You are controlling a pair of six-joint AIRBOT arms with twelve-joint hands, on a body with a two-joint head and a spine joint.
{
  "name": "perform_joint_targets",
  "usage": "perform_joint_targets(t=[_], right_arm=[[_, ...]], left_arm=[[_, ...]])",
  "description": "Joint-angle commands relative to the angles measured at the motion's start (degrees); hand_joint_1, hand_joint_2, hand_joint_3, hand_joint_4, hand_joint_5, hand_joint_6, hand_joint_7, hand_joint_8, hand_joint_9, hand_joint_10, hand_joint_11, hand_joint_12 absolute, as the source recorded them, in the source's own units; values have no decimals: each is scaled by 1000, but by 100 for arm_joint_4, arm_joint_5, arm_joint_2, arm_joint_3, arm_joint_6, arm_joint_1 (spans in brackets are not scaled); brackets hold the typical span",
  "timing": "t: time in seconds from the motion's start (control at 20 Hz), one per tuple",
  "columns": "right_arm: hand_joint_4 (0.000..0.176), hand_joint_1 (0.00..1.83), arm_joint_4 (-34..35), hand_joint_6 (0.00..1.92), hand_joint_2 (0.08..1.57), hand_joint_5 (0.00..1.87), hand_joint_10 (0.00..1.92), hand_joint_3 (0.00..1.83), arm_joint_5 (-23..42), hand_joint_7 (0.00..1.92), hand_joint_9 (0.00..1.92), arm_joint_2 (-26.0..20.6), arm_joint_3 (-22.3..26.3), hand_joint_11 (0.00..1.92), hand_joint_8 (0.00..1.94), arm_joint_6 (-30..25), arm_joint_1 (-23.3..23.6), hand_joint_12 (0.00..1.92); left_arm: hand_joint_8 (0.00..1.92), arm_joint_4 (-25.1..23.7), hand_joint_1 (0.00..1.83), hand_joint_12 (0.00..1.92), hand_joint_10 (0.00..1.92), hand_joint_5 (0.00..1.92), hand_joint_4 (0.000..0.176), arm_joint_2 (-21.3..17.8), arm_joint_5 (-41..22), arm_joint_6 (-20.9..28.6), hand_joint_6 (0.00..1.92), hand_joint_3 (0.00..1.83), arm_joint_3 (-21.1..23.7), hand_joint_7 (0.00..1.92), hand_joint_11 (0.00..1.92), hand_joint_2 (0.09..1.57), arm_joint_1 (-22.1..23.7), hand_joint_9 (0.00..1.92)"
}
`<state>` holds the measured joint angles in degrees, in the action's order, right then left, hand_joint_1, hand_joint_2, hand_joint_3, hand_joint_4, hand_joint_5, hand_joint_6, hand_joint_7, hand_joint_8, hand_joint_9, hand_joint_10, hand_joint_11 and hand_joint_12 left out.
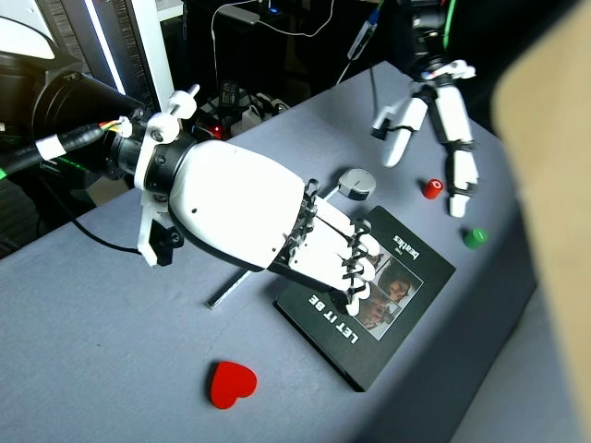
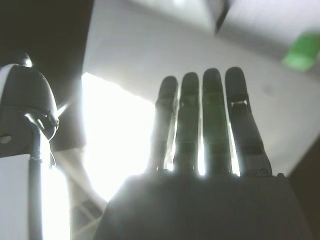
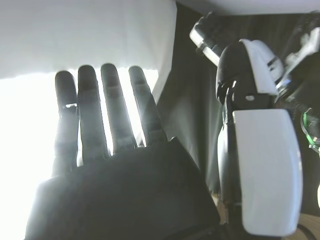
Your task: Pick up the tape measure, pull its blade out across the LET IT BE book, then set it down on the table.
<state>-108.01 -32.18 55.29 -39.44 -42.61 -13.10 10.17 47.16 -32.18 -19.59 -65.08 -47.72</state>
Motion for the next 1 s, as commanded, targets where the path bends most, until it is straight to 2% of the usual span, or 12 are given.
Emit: perform_joint_targets(t=[0.0,0.2,0.25,0.3,0.35,0.4,0.45,0.5,0.6,0.65,0.8,0.95], right_arm=[[30,279,-246,3,1080,217,4,0,-216,297,279,-36,-2,0,3,-32,79,865],[0,285,-193,20,1103,549,52,0,-198,687,640,-47,-2,256,31,-31,115,917],[0,356,-178,39,1103,713,127,1,-198,826,800,-47,-2,414,63,-31,143,1021],[0,488,-145,168,1099,893,721,0,-197,909,814,-48,-1,647,283,-29,171,1248],[0,607,-100,797,1089,816,1303,0,-196,811,806,-54,-1,792,863,-18,199,1524],[0,716,-52,1503,1087,703,1797,1,-200,721,859,-60,-1,937,1554,12,221,1842],[0,782,26,1837,1094,706,1896,2,-212,762,975,-62,-1,1081,1864,73,241,1905],[0,840,124,1904,1096,785,1916,1,-224,861,1051,-62,-1,1199,1926,159,261,1918],[0,909,219,1920,1112,1017,1921,1,-224,1140,1342,-63,-1,1525,1940,224,291,1921],[0,922,232,1921,1166,1094,1921,10,-229,1271,1458,-66,-1,1643,1941,225,308,1921],[0,929,256,1921,1292,1172,1921,16,-219,1418,1543,-91,0,1753,1941,225,353,1921],[0,920,258,1921,1309,1167,1921,8,-154,1436,1570,-131,-1,1783,1941,225,356,1921]], left_arm=[[11,68,472,785,16,323,0,-16,-231,-221,11,1,-47,331,52,968,283,349],[90,104,537,818,133,642,0,148,518,-1619,14,0,-156,801,429,980,1421,810],[561,115,589,892,680,804,0,207,635,-2137,51,0,-159,727,558,981,1703,725],[1258,271,646,1184,1314,697,0,239,960,-2848,821,0,-115,586,669,994,2008,656],[1683,632,693,1555,1740,558,0,270,1434,-3762,1485,3,-48,530,729,1028,2342,638],[1873,1388,755,1848,1885,523,0,322,1762,-5090,1830,7,36,575,801,1070,2673,720],[1911,2460,823,1906,1914,604,0,374,1826,-6501,1903,7,131,682,898,1089,2865,823],[1919,4189,888,1918,1920,756,0,423,1618,-8098,1917,5,302,838,985,1103,2950,932],[1921,6268,971,1921,1921,1047,0,482,964,-9903,1921,1,694,1087,1119,1111,3074,1071],[1921,6916,978,1921,1921,1153,0,501,743,-10568,1921,4,862,1180,1207,1129,3121,1144],[1921,7815,911,1921,1921,1289,0,585,-287,-11097,1921,10,1470,1381,1497,1197,3229,1415],[1921,8320,864,1921,1921,1281,0,781,-1157,-11292,1921,7,1907,1391,1531,1216,3259,1431]])
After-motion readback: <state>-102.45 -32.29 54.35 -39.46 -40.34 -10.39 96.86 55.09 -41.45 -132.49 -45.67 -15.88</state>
